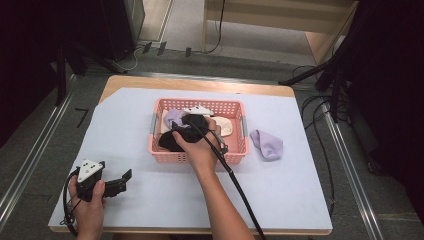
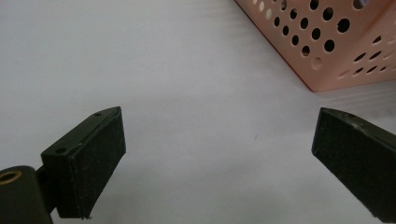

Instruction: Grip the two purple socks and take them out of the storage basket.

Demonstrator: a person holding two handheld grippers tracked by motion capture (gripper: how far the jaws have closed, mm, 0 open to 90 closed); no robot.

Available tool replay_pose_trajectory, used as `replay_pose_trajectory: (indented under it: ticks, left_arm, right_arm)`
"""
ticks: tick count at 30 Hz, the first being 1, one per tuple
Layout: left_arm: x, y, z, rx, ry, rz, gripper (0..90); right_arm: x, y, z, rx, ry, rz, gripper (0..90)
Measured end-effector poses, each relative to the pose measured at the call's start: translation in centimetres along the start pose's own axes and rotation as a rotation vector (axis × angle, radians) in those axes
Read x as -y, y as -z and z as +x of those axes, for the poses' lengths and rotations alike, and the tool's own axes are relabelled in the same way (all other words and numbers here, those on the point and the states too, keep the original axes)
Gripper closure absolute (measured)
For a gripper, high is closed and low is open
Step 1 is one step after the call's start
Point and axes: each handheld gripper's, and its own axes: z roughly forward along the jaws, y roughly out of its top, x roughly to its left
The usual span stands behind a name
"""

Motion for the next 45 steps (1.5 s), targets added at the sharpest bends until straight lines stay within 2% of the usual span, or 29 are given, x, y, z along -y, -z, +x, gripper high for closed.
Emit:
replay_pose_trajectory:
  ticks: [1, 2, 7, 8, 9, 10, 12, 13, 14, 17, 19, 20, 21, 22, 26, 27, 28, 32, 33, 35, 37, 38, 39, 40, 44, 45]
  left_arm:
    - [0.0, 0.0, 0.0, 0.000, 0.001, 0.000, 3.7]
    - [0.0, 0.0, 0.0, 0.001, 0.002, -0.002, 3.7]
    - [0.0, 0.0, 0.0, 0.001, 0.005, -0.004, 3.7]
    - [0.0, 0.0, 0.0, 0.002, 0.005, -0.004, 3.7]
    - [0.0, 0.0, 0.0, 0.002, 0.005, -0.004, 3.7]
    - [0.0, 0.0, 0.0, 0.002, 0.004, -0.003, 3.7]
    - [0.0, 0.0, 0.0, 0.003, 0.002, -0.001, 3.7]
    - [0.0, -0.1, 0.0, 0.002, 0.004, -0.002, 3.7]
    - [0.0, -0.1, 0.0, 0.002, 0.004, -0.002, 3.7]
    - [0.0, -0.1, 0.0, 0.003, 0.004, -0.003, 3.7]
    - [0.0, -0.1, 0.0, 0.006, 0.004, 0.001, 3.7]
    - [0.0, -0.1, 0.1, 0.006, 0.002, 0.002, 3.7]
    - [0.0, 0.0, 0.1, 0.006, 0.001, 0.006, 3.7]
    - [0.0, 0.0, 0.1, 0.006, 0.001, 0.006, 3.7]
    - [0.0, -0.1, 0.1, 0.007, 0.001, 0.007, 3.7]
    - [0.0, -0.1, 0.1, 0.006, 0.002, 0.008, 3.7]
    - [0.0, -0.1, 0.1, 0.003, -0.002, 0.010, 3.7]
    - [0.0, -0.1, 0.0, 0.003, -0.002, 0.014, 3.7]
    - [0.0, -0.1, 0.0, 0.003, -0.002, 0.014, 3.7]
    - [-0.1, -0.1, 0.0, 0.002, -0.003, 0.015, 3.7]
    - [-0.1, -0.1, 0.0, 0.002, -0.003, 0.016, 3.7]
    - [-0.1, -0.1, 0.0, 0.001, -0.003, 0.016, 3.7]
    - [-0.1, -0.1, 0.0, 0.001, -0.003, 0.016, 3.7]
    - [-0.1, -0.1, 0.0, 0.001, -0.003, 0.016, 3.7]
    - [-0.1, -0.1, 0.0, 0.002, -0.003, 0.014, 3.7]
    - [-0.1, -0.1, 0.1, 0.001, -0.005, 0.015, 3.7]
  right_arm:
    - [0.0, -0.3, 0.1, 0.006, 0.007, 0.035, 38.2]
    - [0.0, -0.3, 0.1, 0.006, 0.007, 0.035, 38.2]
    - [-0.2, -1.5, 0.5, 0.074, 0.039, 0.197, 39.4]
    - [-0.2, -1.9, 0.6, 0.094, 0.069, 0.256, 39.9]
    - [-0.2, -1.9, 0.6, 0.094, 0.069, 0.256, 39.9]
    - [-0.2, -2.2, 0.9, 0.118, 0.100, 0.293, 43.5]
    - [-0.2, -2.3, 0.9, 0.133, 0.108, 0.305, 46.8]
    - [-0.2, -2.3, 1.0, 0.149, 0.108, 0.292, 60.3]
    - [-0.2, -2.3, 1.0, 0.149, 0.108, 0.292, 60.3]
    - [-0.3, -1.9, 0.7, 0.169, 0.086, 0.249, 75.9]
    - [-0.3, -1.5, 0.5, 0.150, 0.061, 0.202, 84.1]
    - [-0.2, -1.2, 0.4, 0.147, 0.046, 0.172, 87.7]
    - [-0.2, -0.7, 0.0, 0.139, 0.022, 0.108, 89.7]
    - [-0.2, -0.7, 0.0, 0.139, 0.022, 0.108, 89.7]
    - [0.0, 0.4, -0.4, 0.112, -0.002, -0.017, 90.0]
    - [0.1, 0.9, -0.6, 0.095, 0.002, -0.074, 90.0]
    - [0.1, 0.9, -0.6, 0.095, 0.002, -0.074, 90.0]
    - [0.3, 2.0, -0.8, 0.059, 0.005, -0.202, 90.0]
    - [0.3, 2.0, -0.8, 0.059, 0.005, -0.202, 90.0]
    - [0.4, 2.3, -0.8, 0.045, 0.015, -0.239, 90.0]
    - [0.5, 2.8, -0.5, 0.041, 0.054, -0.305, 90.0]
    - [0.5, 2.8, -0.5, 0.041, 0.054, -0.305, 90.0]
    - [0.4, 3.2, -0.4, 0.041, 0.071, -0.339, 90.0]
    - [0.4, 3.2, -0.4, 0.041, 0.071, -0.339, 90.0]
    - [0.1, 4.1, -0.3, 0.053, 0.112, -0.433, 90.0]
    - [0.0, 4.3, -0.2, 0.056, 0.108, -0.443, 90.0]
